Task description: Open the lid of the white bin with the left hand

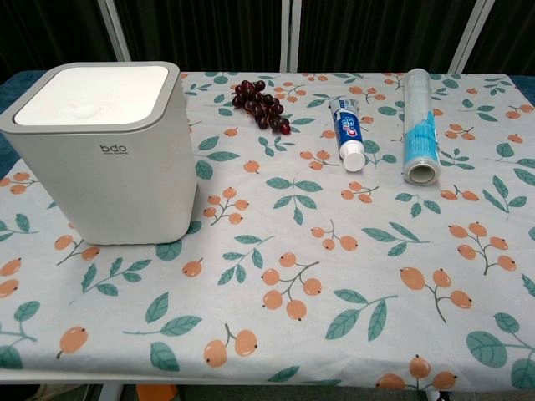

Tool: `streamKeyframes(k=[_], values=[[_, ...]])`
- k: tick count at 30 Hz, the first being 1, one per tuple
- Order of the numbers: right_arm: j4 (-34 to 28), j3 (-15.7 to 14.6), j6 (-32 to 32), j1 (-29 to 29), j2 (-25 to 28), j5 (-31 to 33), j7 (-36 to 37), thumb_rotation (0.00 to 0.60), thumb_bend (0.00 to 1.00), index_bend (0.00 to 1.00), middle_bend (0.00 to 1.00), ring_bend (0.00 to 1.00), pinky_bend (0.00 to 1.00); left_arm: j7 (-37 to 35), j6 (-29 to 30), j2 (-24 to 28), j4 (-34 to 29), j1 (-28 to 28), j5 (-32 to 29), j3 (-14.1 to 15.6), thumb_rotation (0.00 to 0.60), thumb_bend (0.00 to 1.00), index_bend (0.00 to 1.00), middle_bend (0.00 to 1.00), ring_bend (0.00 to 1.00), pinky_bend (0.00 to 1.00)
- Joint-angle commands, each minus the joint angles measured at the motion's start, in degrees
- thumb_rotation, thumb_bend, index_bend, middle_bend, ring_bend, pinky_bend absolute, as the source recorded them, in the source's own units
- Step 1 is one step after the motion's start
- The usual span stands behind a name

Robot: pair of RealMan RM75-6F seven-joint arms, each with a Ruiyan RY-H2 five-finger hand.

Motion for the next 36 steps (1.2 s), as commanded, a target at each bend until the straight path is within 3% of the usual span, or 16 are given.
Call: streamKeyframes(k=[1,12,21,27,36], values=[[-0.1,-0.2,-0.1,0.0,0.1,-0.2,0.1,0.600,0.27,0.00,0.00,0.00,0.00,-0.2,0.0,-0.1,-0.1,0.2,0.0,0.3,0.600,0.09,0.17,0.11,0.10,0.00],[0.5,-0.7,-1.2,0.4,-0.4,-0.9,0.5,0.600,0.27,0.00,0.00,0.00,0.00,-2.4,-1.6,2.6,-1.6,-2.1,4.1,0.4,0.600,0.09,0.17,0.11,0.10,0.00],[-0.6,-1.1,-4.2,1.9,-0.6,-1.1,-0.9,0.600,0.27,0.00,0.00,0.00,0.00,-15.2,-10.4,5.3,-0.5,-14.2,15.3,-1.0,0.600,0.09,0.17,0.11,0.10,0.00],[-1.2,-1.3,-5.6,2.3,-0.6,-0.2,-1.6,0.600,0.27,0.00,0.00,0.00,0.00,-14.8,-16.3,5.5,-1.7,-20.1,18.8,-0.8,0.600,0.09,0.18,0.11,0.10,0.00],[-1.2,-1.4,-5.9,2.3,-0.6,0.3,-1.7,0.600,0.27,0.00,0.00,0.00,0.00,-11.1,-21.7,5.8,-4.3,-22.3,17.9,1.7,0.600,0.09,0.20,0.14,0.10,0.00]])
